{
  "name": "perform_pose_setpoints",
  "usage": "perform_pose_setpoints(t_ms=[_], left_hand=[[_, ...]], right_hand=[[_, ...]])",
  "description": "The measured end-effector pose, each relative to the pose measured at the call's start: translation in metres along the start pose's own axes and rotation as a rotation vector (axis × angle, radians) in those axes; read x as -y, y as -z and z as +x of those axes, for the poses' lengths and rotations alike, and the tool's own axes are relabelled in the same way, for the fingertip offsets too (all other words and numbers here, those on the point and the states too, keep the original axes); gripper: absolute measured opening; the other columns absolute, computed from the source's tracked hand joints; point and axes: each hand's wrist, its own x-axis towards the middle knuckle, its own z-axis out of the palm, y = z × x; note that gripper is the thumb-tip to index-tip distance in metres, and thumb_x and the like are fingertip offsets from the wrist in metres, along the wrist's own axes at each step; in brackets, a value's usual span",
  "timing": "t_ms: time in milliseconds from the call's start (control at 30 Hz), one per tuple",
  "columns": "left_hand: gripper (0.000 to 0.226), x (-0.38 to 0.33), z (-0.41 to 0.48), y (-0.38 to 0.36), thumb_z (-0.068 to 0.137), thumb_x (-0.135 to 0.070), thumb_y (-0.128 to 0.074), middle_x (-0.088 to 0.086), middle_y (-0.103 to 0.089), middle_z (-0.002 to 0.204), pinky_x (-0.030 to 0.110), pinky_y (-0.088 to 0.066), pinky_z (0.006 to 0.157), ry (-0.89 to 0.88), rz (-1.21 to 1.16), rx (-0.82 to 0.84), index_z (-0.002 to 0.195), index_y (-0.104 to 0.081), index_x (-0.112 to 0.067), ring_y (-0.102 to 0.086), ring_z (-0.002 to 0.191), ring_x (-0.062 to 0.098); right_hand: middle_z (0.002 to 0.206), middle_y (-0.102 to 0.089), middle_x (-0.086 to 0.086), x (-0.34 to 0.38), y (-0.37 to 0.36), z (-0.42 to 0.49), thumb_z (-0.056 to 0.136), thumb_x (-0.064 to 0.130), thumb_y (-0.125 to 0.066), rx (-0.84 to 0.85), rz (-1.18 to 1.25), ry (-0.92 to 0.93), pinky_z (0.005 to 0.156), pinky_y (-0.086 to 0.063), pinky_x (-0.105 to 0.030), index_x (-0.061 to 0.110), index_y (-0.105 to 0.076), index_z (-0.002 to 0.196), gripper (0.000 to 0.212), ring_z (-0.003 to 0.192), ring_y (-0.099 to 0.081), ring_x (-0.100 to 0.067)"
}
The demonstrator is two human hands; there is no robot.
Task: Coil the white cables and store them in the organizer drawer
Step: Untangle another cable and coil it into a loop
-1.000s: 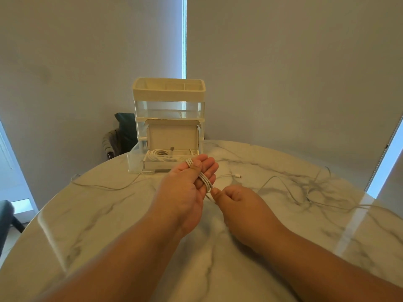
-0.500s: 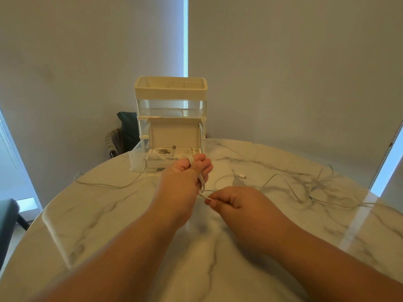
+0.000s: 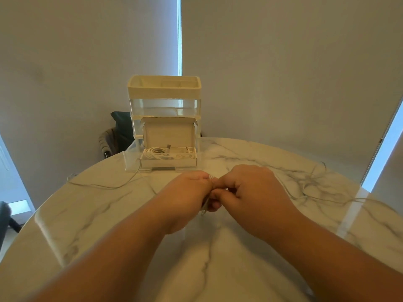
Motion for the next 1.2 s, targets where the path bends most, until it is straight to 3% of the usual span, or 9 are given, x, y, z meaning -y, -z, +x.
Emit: perform_pose_setpoints(t_ms=[67, 167, 333, 433, 600, 767, 967, 1067, 1200], left_hand=[[0.021, -0.003, -0.004, 0.000, 0.101, -0.016, -0.046, 0.007, -0.062, 0.084, 0.027, -0.053, 0.072, -0.026, -0.052, 0.033, 0.091, -0.063, -0.008, -0.060, 0.074, 0.012], [0.027, -0.008, -0.007, 0.005, 0.092, -0.021, -0.046, 0.012, -0.056, 0.080, 0.029, -0.049, 0.070, 0.056, -0.228, 0.197, 0.089, -0.062, 0.000, -0.054, 0.072, 0.016], [0.016, -0.007, -0.008, 0.003, 0.093, 0.000, -0.051, -0.011, -0.067, 0.074, 0.013, -0.047, 0.064, 0.066, 0.188, 0.283, 0.094, -0.066, -0.005, -0.061, 0.067, 0.000], [0.020, -0.005, -0.008, 0.000, 0.097, 0.001, -0.047, -0.007, -0.072, 0.085, 0.015, -0.053, 0.072, 0.069, 0.233, 0.273, 0.102, -0.066, -0.001, -0.067, 0.076, 0.002], [0.021, -0.006, -0.010, 0.002, 0.094, 0.007, -0.050, 0.011, -0.075, 0.096, 0.021, -0.058, 0.076, 0.129, 0.083, 0.265, 0.100, -0.068, -0.003, -0.072, 0.081, 0.013], [0.020, -0.008, -0.010, 0.004, 0.095, 0.007, -0.051, 0.012, -0.075, 0.090, 0.024, -0.058, 0.074, 0.138, -0.070, 0.271, 0.108, -0.067, 0.004, -0.071, 0.076, 0.016], [0.022, -0.013, -0.013, 0.003, 0.099, -0.002, -0.046, 0.004, -0.066, 0.072, 0.020, -0.049, 0.058, 0.105, -0.045, 0.261, 0.104, -0.067, 0.003, -0.056, 0.060, 0.012], [0.033, -0.014, -0.013, 0.003, 0.103, -0.017, -0.041, 0.003, -0.062, 0.069, 0.022, -0.048, 0.059, 0.082, -0.028, 0.235, 0.099, -0.068, 0.002, -0.054, 0.059, 0.013], [0.036, -0.014, -0.014, 0.004, 0.106, -0.020, -0.036, 0.003, -0.057, 0.066, 0.025, -0.048, 0.065, 0.059, -0.018, 0.251, 0.092, -0.065, -0.005, -0.051, 0.060, 0.014]], right_hand=[[0.052, -0.053, 0.016, -0.003, 0.002, 0.001, 0.083, 0.037, -0.060, -0.024, -0.008, 0.006, 0.059, -0.033, -0.026, 0.039, -0.074, 0.074, 0.017, 0.060, -0.052, -0.006], [0.053, -0.056, 0.020, -0.006, 0.002, 0.002, 0.084, 0.035, -0.062, -0.020, 0.016, 0.006, 0.058, -0.031, -0.022, 0.038, -0.075, 0.072, 0.017, 0.063, -0.054, -0.005], [0.055, -0.060, 0.015, -0.011, 0.001, 0.003, 0.070, 0.047, -0.069, -0.037, 0.058, -0.062, 0.055, -0.032, -0.014, 0.034, -0.073, 0.068, 0.014, 0.064, -0.056, -0.003], [0.061, -0.061, 0.012, -0.014, 0.001, 0.003, 0.068, 0.047, -0.075, -0.041, 0.050, -0.071, 0.057, -0.036, -0.016, 0.032, -0.074, 0.071, 0.015, 0.068, -0.055, -0.003], [0.066, -0.061, 0.016, -0.019, 0.007, 0.005, 0.082, 0.031, -0.070, 0.077, 0.090, 0.058, 0.063, -0.039, -0.014, 0.032, -0.076, 0.082, 0.007, 0.080, -0.055, 0.001], [0.084, -0.066, 0.017, -0.035, 0.012, 0.007, 0.088, 0.022, -0.070, 0.005, 0.230, 0.065, 0.074, -0.038, -0.006, 0.031, -0.076, 0.091, 0.011, 0.090, -0.057, 0.002], [0.085, -0.070, 0.013, -0.045, 0.001, 0.008, 0.083, 0.012, -0.074, -0.091, 0.466, -0.056, 0.076, -0.048, -0.015, 0.032, -0.072, 0.082, 0.020, 0.087, -0.064, -0.001], [0.082, -0.071, 0.009, -0.046, -0.002, 0.008, 0.083, 0.011, -0.074, -0.092, 0.564, -0.083, 0.075, -0.050, -0.016, 0.031, -0.072, 0.080, 0.021, 0.082, -0.066, -0.002], [0.079, -0.068, -0.001, -0.051, -0.003, 0.009, 0.083, 0.010, -0.074, -0.046, 0.751, -0.127, 0.074, -0.053, -0.030, 0.027, -0.072, 0.080, 0.017, 0.078, -0.064, -0.017]])
